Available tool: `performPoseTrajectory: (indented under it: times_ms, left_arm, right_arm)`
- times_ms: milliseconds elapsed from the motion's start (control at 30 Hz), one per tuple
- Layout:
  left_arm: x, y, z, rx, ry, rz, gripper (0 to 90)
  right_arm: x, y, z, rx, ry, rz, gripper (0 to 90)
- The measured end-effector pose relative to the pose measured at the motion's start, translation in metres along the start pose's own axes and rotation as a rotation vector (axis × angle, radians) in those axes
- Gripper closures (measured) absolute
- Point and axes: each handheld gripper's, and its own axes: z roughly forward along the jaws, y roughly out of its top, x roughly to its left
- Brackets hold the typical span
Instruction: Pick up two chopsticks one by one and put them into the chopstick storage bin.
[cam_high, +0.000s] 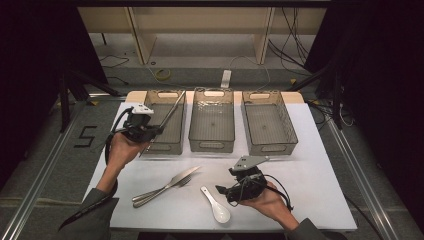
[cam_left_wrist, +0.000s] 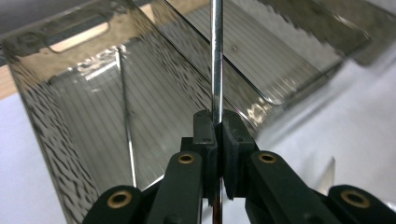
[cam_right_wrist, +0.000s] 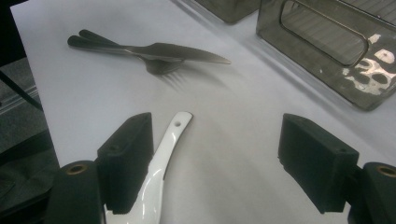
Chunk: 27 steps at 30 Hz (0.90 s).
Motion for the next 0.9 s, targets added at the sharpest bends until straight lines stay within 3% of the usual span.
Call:
performPoseTrajectory:
  times_ms: [500,900]
  left_arm:
    - [0.038,0.02,0.027,0.009,0.078,-0.071,85.2]
    - [0.05,0.024,0.044,0.0,0.104,-0.103,85.0]
  right_arm:
    - [0.001,-0.005,-0.004,0.005,0.013,0.001,27.1]
    - [0.003,-0.005,-0.006,-0.011,0.022,-0.006,26.4]
